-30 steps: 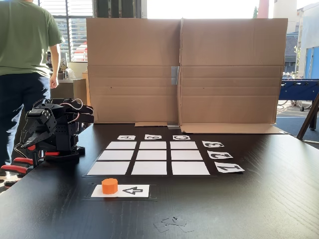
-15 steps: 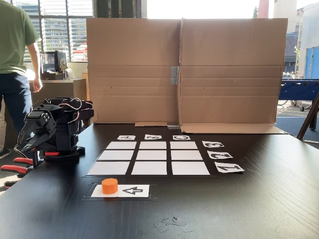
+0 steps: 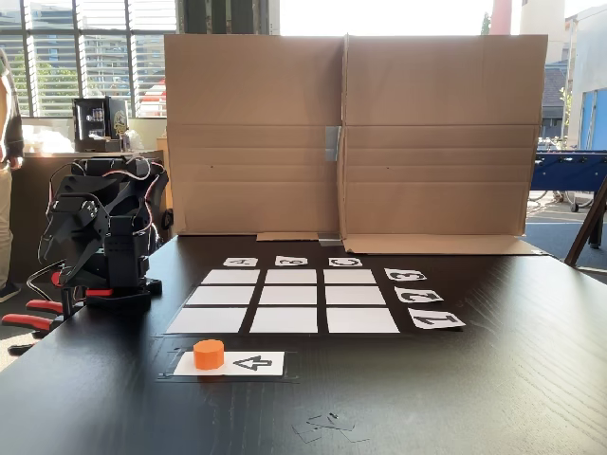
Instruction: Pick up the round, orange token and place it in the grid on square A3.
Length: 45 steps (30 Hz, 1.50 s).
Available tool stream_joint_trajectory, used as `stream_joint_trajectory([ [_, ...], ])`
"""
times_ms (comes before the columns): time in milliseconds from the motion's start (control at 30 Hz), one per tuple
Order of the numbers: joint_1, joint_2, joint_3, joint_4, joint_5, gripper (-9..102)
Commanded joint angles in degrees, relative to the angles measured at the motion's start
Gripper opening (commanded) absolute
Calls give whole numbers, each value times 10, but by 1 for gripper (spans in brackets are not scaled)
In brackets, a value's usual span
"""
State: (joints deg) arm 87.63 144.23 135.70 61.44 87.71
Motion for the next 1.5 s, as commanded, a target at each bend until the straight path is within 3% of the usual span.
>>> stream_joint_trajectory([
  [0,-20,-43,-112,71,-4,25],
  [200,-57,-109,-185,123,-19,30],
  [767,-150,-286,-306,117,-83,38],
  [1467,-229,-468,-520,131,-100,40],
])
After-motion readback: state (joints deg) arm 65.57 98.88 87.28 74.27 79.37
